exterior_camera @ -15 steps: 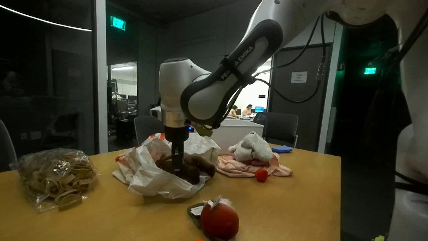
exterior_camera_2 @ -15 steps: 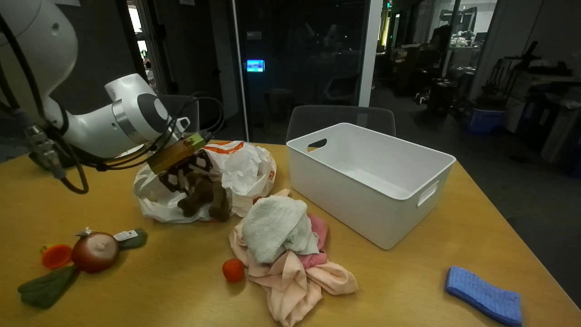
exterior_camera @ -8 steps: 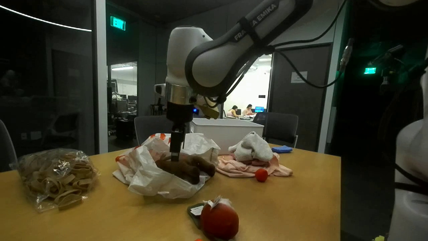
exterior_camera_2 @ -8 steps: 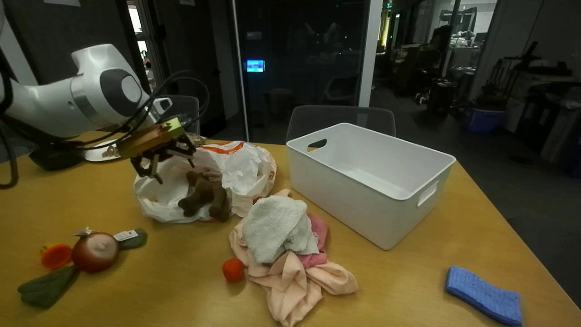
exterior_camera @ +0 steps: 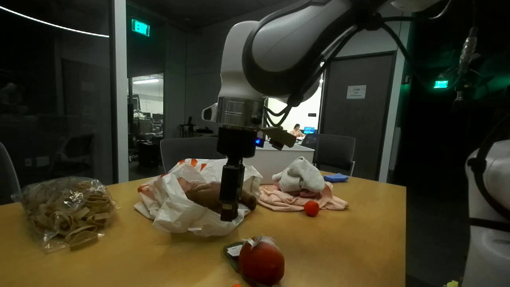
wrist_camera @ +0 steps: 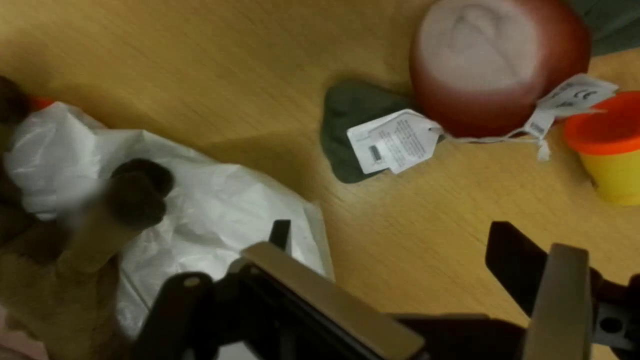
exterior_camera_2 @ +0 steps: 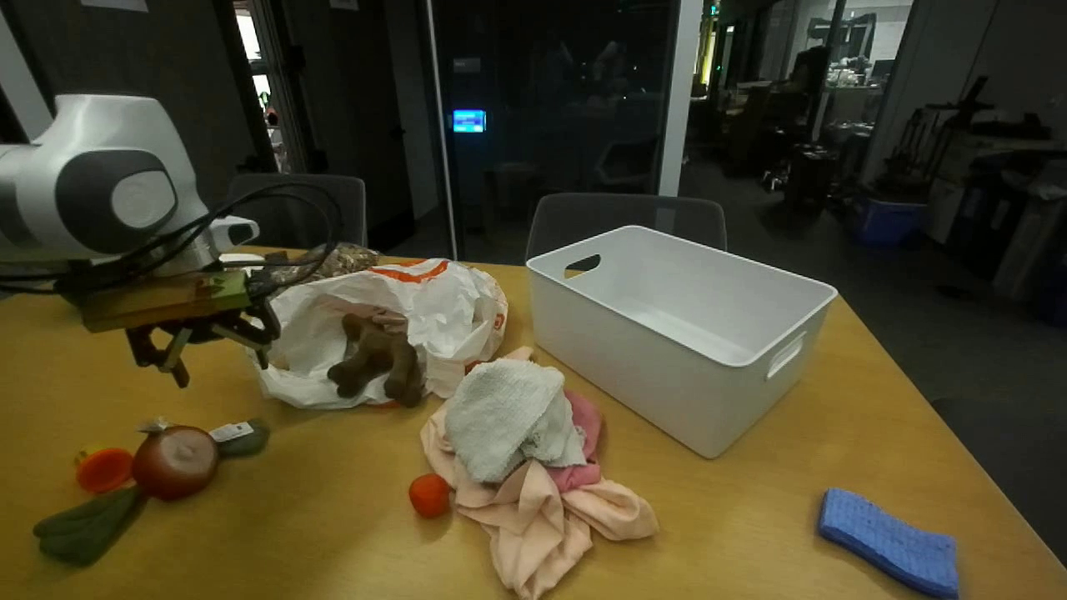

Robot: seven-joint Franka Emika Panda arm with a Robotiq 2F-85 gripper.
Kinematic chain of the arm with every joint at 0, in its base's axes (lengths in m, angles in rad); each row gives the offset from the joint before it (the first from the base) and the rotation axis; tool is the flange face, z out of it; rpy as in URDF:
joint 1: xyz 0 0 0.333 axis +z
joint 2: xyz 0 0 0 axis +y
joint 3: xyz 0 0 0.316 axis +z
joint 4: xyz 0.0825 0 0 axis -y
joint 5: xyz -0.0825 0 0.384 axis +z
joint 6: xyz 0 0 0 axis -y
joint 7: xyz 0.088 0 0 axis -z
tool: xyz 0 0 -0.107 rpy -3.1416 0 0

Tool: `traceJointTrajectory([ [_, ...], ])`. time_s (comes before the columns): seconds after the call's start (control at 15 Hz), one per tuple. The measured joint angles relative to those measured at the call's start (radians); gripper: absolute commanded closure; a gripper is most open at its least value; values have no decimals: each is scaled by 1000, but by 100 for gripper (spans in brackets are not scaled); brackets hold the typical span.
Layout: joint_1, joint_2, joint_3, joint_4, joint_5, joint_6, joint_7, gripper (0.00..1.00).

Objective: Put the two plush toys into the carrier bag

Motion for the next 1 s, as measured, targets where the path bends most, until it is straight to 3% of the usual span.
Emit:
traceJointTrajectory([
  [0.33, 7, -14, -3, -25, 21, -13, 0, 0],
  [0.87, 72, -39, -23, -166, 282, -58, -93, 1],
  [0.93, 73, -40, -23, -187, 282, -52, -122, 26],
  [1.0, 73, -40, -27, -208, 282, -44, -154, 26],
])
